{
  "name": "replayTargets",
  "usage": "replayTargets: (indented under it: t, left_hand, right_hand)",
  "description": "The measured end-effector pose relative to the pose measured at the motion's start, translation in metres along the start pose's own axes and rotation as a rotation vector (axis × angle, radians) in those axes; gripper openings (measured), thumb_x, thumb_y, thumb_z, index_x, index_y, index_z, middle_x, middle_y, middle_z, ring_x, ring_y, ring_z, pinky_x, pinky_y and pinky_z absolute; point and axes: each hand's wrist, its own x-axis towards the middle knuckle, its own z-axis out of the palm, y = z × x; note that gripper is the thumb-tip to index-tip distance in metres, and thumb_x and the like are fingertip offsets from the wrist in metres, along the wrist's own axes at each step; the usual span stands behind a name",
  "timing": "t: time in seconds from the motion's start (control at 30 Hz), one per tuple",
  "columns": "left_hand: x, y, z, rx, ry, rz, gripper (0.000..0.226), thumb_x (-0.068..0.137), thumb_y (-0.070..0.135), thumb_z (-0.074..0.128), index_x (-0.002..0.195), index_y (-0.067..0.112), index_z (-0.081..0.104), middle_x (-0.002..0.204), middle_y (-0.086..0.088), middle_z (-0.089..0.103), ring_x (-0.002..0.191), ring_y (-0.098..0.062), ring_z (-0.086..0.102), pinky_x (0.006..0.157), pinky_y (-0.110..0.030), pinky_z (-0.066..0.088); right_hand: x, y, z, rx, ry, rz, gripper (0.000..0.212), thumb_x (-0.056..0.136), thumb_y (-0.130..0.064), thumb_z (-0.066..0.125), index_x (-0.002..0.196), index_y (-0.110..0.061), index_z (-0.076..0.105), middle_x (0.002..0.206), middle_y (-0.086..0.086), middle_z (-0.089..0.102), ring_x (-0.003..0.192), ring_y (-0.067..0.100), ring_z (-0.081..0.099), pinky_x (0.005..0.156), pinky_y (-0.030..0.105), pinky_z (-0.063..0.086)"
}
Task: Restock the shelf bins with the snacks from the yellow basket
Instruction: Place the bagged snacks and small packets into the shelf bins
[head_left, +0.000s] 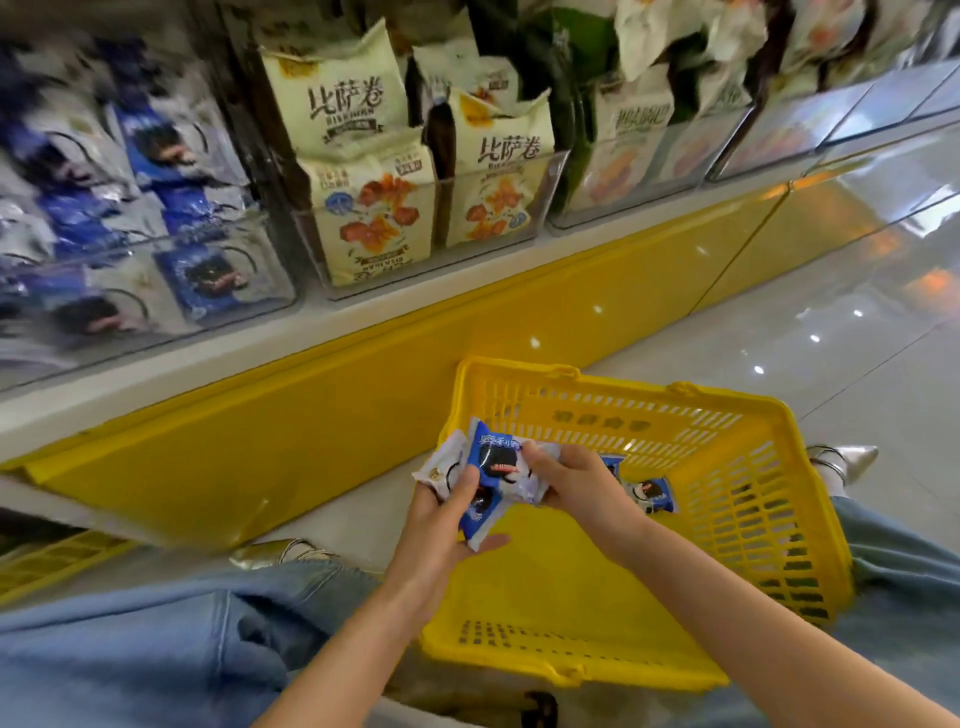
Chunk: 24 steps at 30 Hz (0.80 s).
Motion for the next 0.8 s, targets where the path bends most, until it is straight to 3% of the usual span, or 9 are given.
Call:
replayTargets:
  t: [0.1, 0.23, 0.37, 0.5, 0.57, 0.63, 0.8]
  left_hand:
    - [-0.009, 0.018, -0.009, -0.02, 0.016, 0.063, 0.043, 0.074, 0.031, 0.06, 0.117, 0.029, 0.052, 0.111, 0.001, 0.067, 0.092, -0.02, 0.069, 0.061, -0.037, 0.057]
    - [-0.019, 0.047, -0.028, 0.042, 0.029, 0.153, 0.027, 0.086, 0.019, 0.059, 0.11, 0.029, 0.055, 0.097, 0.007, 0.072, 0.083, -0.015, 0.07, 0.057, -0.033, 0.057]
    - [-0.03, 0.084, -0.05, 0.175, 0.036, 0.286, 0.021, 0.086, 0.016, 0.061, 0.102, 0.027, 0.055, 0.09, 0.012, 0.071, 0.081, -0.007, 0.069, 0.063, -0.031, 0.059]
    - [-0.041, 0.125, -0.074, 0.278, 0.122, 0.468, 0.02, 0.091, 0.016, 0.054, 0.103, 0.031, 0.048, 0.103, 0.012, 0.061, 0.09, -0.008, 0.064, 0.068, -0.032, 0.057]
    - [-0.045, 0.142, -0.088, 0.249, 0.204, 0.555, 0.025, 0.092, 0.013, 0.052, 0.11, 0.028, 0.044, 0.104, 0.011, 0.059, 0.084, -0.006, 0.064, 0.061, -0.027, 0.057]
    - [-0.051, 0.153, -0.1, 0.175, 0.235, 0.596, 0.029, 0.092, 0.011, 0.052, 0.113, 0.029, 0.043, 0.101, 0.014, 0.059, 0.076, -0.004, 0.066, 0.056, -0.024, 0.057]
    - [-0.064, 0.17, -0.127, 0.061, 0.308, 0.706, 0.028, 0.09, 0.017, 0.054, 0.101, 0.041, 0.047, 0.101, 0.019, 0.061, 0.082, -0.005, 0.067, 0.058, -0.02, 0.056]
  right_hand:
    - [-0.006, -0.014, 0.011, 0.01, -0.055, -0.014, 0.028, 0.097, -0.028, 0.044, 0.096, -0.011, 0.067, 0.096, 0.011, 0.071, 0.085, 0.019, 0.066, 0.073, 0.024, 0.054]
    - [-0.016, -0.039, 0.027, -0.056, -0.131, -0.082, 0.025, 0.096, -0.028, 0.046, 0.098, -0.013, 0.066, 0.09, 0.004, 0.07, 0.08, 0.013, 0.064, 0.074, 0.024, 0.054]
    - [-0.02, -0.065, 0.052, -0.241, -0.118, -0.289, 0.016, 0.085, -0.023, 0.065, 0.096, -0.011, 0.067, 0.082, 0.007, 0.069, 0.071, 0.01, 0.06, 0.064, 0.025, 0.045]
    - [-0.018, -0.106, 0.084, -0.271, -0.074, -0.457, 0.026, 0.073, -0.036, 0.07, 0.093, -0.021, 0.067, 0.073, -0.011, 0.069, 0.065, -0.002, 0.061, 0.056, 0.01, 0.043]
    - [-0.015, -0.13, 0.101, -0.278, -0.044, -0.556, 0.026, 0.07, -0.04, 0.067, 0.091, -0.025, 0.065, 0.065, -0.016, 0.066, 0.056, -0.005, 0.057, 0.05, 0.008, 0.039]
    - [-0.012, -0.156, 0.119, -0.316, -0.019, -0.655, 0.022, 0.075, -0.041, 0.065, 0.092, -0.028, 0.064, 0.064, -0.018, 0.064, 0.053, -0.003, 0.052, 0.047, 0.01, 0.037]
    - [0.009, -0.214, 0.172, -0.494, 0.041, -0.862, 0.026, 0.084, -0.032, 0.065, 0.108, -0.025, 0.061, 0.093, -0.002, 0.067, 0.078, 0.014, 0.063, 0.063, 0.028, 0.05]
